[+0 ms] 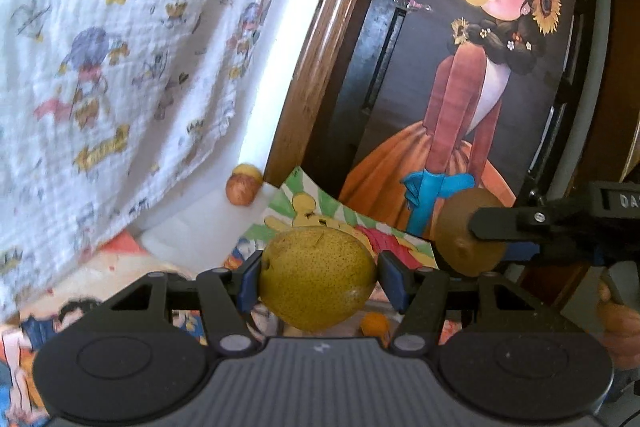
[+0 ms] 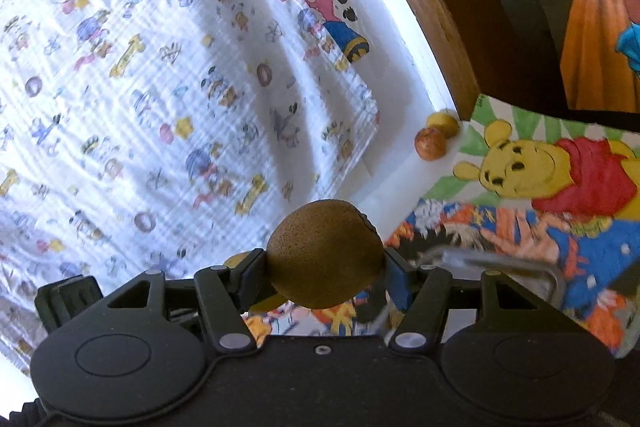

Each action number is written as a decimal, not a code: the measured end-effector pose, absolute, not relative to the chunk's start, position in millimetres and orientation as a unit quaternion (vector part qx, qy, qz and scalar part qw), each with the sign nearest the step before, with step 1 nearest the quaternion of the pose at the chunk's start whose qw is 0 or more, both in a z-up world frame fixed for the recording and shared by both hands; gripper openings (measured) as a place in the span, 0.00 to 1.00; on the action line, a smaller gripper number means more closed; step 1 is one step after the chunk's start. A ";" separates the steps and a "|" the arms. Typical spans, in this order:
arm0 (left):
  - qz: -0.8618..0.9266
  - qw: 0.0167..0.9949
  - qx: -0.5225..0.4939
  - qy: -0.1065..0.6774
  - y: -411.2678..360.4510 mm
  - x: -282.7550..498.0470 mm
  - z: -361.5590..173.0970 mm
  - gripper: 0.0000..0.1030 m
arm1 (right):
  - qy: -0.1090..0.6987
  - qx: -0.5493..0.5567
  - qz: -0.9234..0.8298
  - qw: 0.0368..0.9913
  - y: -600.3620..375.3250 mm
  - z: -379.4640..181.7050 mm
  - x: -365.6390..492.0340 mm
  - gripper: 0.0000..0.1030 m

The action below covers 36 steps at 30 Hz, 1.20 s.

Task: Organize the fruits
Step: 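Lift the pear and kiwi and carry them over the metal tray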

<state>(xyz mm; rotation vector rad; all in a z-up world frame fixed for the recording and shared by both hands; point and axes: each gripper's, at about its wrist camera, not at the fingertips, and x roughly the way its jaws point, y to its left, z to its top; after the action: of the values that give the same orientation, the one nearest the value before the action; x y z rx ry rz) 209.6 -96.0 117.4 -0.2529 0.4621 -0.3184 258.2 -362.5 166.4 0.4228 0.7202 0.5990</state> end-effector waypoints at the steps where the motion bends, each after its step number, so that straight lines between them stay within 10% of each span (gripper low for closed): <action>1: -0.157 0.952 -0.124 0.232 -97.8 207.2 114.8 0.63 | 0.346 0.206 0.286 0.870 -365.9 162.6 252.1 0.62; 36: -0.203 0.927 -0.017 0.315 -172.2 198.7 32.7 0.63 | 0.417 0.156 0.218 0.869 -415.8 35.1 237.1 0.62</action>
<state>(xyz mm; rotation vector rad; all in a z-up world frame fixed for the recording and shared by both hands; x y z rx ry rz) 198.7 -172.2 32.7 -0.0354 0.6467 -0.4160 237.1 -415.8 35.1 0.3262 0.8722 0.4563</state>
